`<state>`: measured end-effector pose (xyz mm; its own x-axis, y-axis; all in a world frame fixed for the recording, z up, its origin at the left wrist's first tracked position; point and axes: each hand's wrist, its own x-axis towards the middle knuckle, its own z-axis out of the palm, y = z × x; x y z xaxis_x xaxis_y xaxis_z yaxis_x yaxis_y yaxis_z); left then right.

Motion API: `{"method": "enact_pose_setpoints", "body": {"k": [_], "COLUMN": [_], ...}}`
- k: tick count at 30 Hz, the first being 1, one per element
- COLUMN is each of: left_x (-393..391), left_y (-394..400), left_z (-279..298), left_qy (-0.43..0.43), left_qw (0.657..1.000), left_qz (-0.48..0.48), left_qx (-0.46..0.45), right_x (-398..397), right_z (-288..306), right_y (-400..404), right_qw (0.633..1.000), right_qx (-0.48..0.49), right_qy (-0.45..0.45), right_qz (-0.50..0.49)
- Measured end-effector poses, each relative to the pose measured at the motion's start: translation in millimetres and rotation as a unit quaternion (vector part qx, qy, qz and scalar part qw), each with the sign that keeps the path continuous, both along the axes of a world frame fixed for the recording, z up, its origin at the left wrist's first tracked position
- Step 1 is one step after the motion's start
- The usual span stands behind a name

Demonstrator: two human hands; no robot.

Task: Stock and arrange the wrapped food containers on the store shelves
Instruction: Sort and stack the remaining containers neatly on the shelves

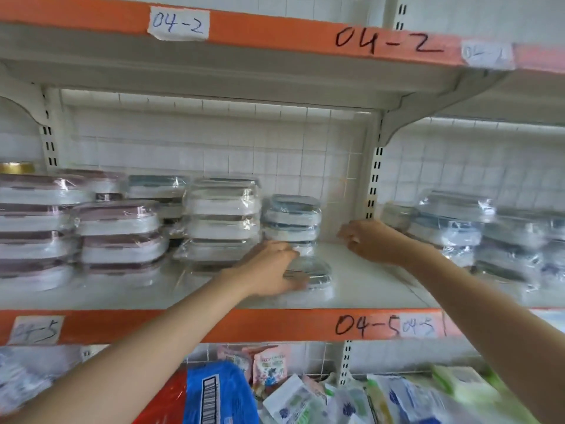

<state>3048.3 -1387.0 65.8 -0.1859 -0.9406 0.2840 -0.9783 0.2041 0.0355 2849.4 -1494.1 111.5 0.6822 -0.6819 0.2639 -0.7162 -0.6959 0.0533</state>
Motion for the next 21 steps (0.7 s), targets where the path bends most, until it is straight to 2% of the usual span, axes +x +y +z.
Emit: {"method": "enact_pose_setpoints", "body": {"k": [2,8,12,17,21], "left_x": [-11.8,-49.3,-76.9,-88.9,-87.7], "left_y": [-13.2,-60.4,-90.6,-106.3,-106.5], "left_z": [-8.5,-11.6,-9.7,-11.0,-11.0], "left_qy": [0.018,0.047,0.058,0.070,0.077], "left_qw": [0.999,0.997,0.996,0.996,0.995], "left_qz": [0.004,-0.017,-0.018,-0.013,-0.011], "left_qx": [0.049,0.060,0.068,0.052,0.057], "right_x": [-22.5,-82.6,-119.8,-143.9,-150.3], "right_z": [-5.8,12.5,26.9,25.6,30.0], "right_y": [-4.1,-14.0,-30.5,-57.1,-68.1], "right_qw": [1.000,0.993,0.979,0.970,0.959], "right_qx": [-0.006,-0.092,-0.141,-0.058,-0.124], "right_qy": [-0.004,-0.076,-0.125,-0.102,-0.081], "right_qz": [-0.009,-0.023,-0.084,-0.214,-0.240]}}
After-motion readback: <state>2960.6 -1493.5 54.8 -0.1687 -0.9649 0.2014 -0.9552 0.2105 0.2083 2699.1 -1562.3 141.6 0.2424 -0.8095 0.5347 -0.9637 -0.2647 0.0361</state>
